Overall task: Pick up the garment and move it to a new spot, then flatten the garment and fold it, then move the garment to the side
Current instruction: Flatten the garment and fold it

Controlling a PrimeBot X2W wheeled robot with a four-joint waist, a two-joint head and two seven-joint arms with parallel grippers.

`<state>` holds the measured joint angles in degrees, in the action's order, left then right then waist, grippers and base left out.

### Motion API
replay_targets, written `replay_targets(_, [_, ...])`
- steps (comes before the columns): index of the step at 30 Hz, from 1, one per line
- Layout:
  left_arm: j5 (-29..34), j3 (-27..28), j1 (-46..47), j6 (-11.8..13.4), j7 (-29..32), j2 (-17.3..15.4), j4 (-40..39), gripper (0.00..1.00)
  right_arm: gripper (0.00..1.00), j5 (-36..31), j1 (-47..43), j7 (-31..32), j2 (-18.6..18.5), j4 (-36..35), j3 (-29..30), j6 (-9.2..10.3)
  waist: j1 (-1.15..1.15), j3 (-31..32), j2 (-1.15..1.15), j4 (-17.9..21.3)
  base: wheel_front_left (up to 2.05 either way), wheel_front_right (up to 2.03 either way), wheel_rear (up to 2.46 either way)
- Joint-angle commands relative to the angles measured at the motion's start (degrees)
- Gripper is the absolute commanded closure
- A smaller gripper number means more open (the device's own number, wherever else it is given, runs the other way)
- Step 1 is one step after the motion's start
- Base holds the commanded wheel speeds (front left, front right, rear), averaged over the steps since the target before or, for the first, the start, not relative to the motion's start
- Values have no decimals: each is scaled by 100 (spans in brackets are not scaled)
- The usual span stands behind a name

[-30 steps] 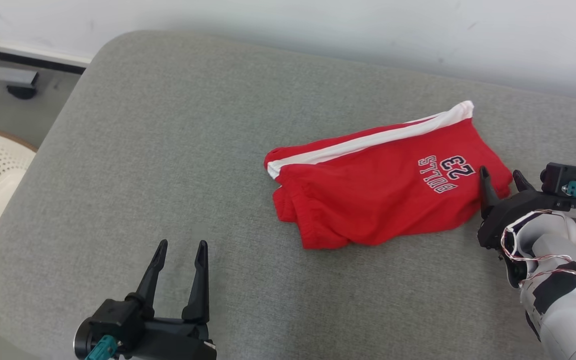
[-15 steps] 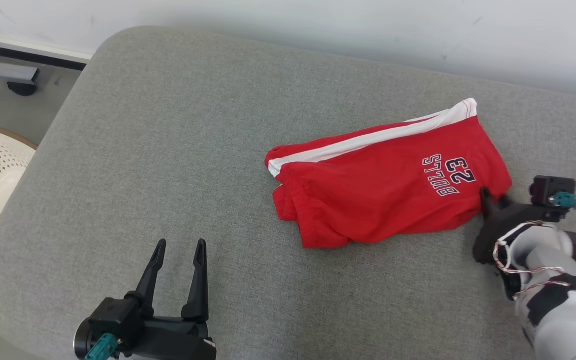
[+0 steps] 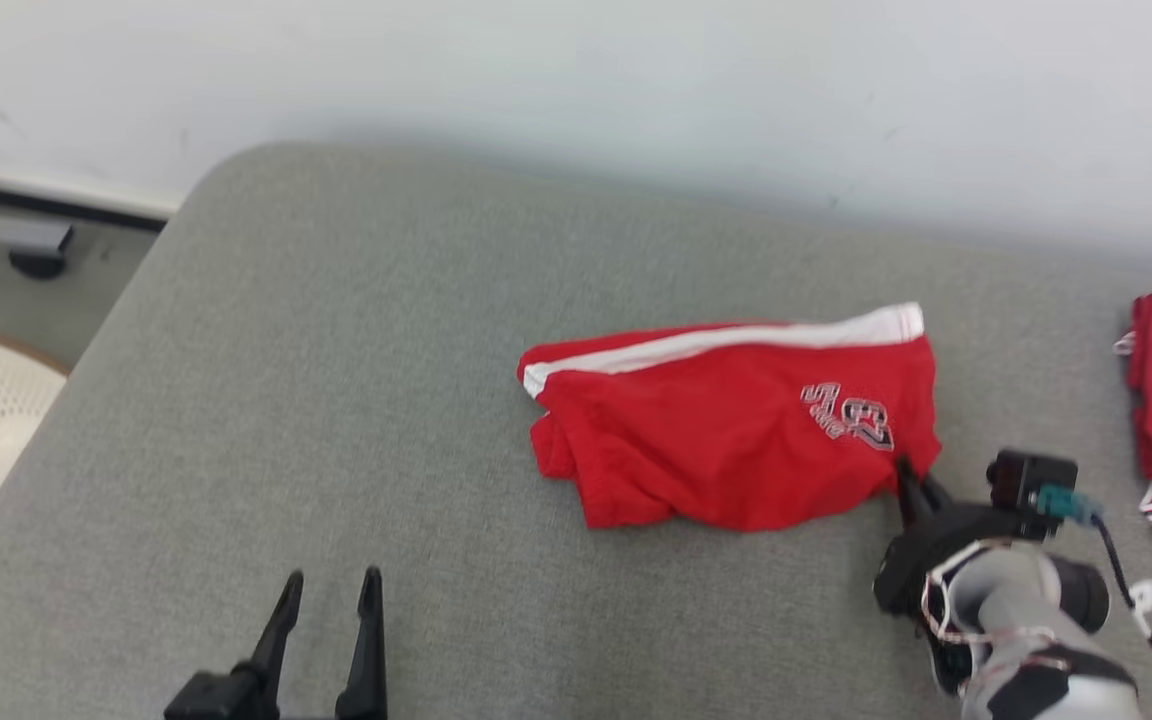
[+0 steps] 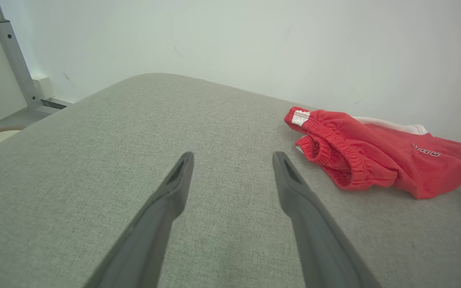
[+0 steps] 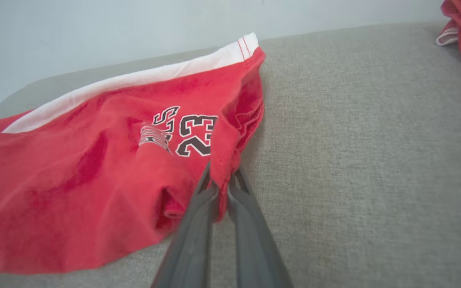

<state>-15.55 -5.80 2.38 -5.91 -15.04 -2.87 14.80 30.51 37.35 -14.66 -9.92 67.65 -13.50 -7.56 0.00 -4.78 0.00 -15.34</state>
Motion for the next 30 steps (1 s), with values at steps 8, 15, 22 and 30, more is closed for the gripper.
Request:
replay_targets(8, [158,154,-321,-98,-16,-2,61,0,100,744,-1192,-50,-151,-1098,-258,14,0,717,0,399,0,0,0])
replay_targets(15, [180,145,-392,-132,-16,-3,100,0,100,1307,-2210,-53,-228,-1952,-145,13,0,826,0,552,0,0,0])
replay_targets(22, [175,166,-473,-155,-17,-3,115,0,12,1056,-2549,-31,-287,-2042,-159,14,0,834,0,679,0,0,0])
replay_targets(30, [121,186,-482,-150,-17,-3,83,0,0,571,-2223,-49,-404,-2106,151,14,0,871,0,691,0,0,0])
